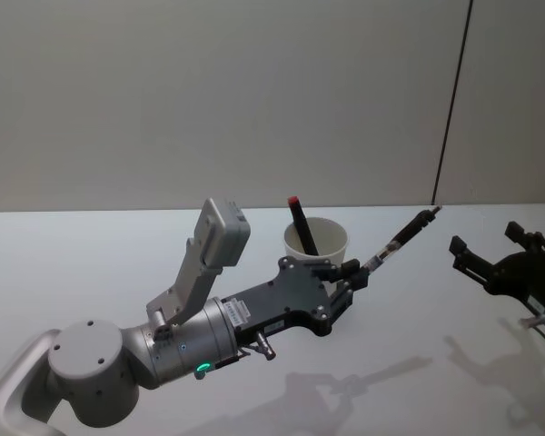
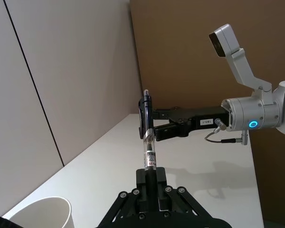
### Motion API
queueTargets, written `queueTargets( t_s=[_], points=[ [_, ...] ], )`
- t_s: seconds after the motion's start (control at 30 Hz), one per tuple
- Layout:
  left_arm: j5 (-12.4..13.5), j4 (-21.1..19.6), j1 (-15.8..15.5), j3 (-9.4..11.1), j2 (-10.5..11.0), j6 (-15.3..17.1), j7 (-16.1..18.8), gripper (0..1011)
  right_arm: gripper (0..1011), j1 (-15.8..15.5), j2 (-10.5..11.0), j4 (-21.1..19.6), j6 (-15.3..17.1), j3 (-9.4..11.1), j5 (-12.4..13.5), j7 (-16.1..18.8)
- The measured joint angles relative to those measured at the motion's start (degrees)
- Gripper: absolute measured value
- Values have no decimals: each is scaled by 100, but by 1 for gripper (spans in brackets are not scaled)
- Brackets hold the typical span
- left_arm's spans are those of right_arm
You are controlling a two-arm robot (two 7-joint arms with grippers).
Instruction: Place the pen into the pen holder.
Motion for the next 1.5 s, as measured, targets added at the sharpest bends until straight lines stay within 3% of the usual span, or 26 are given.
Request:
queueTargets(
  t_s=[0.47, 1.03, 1.5],
  points=[
    [0, 1, 0, 1, -2, 0, 0, 130, 1002, 3, 227, 193, -4, 177, 827, 1172],
    [0, 1, 0, 1, -2, 0, 0, 131, 1002, 41, 426, 525, 211, 275, 1796, 2680],
    [0, 1, 0, 1, -2, 0, 1, 131, 1002, 84, 488, 792, 387, 271, 2424, 3604]
  ],
)
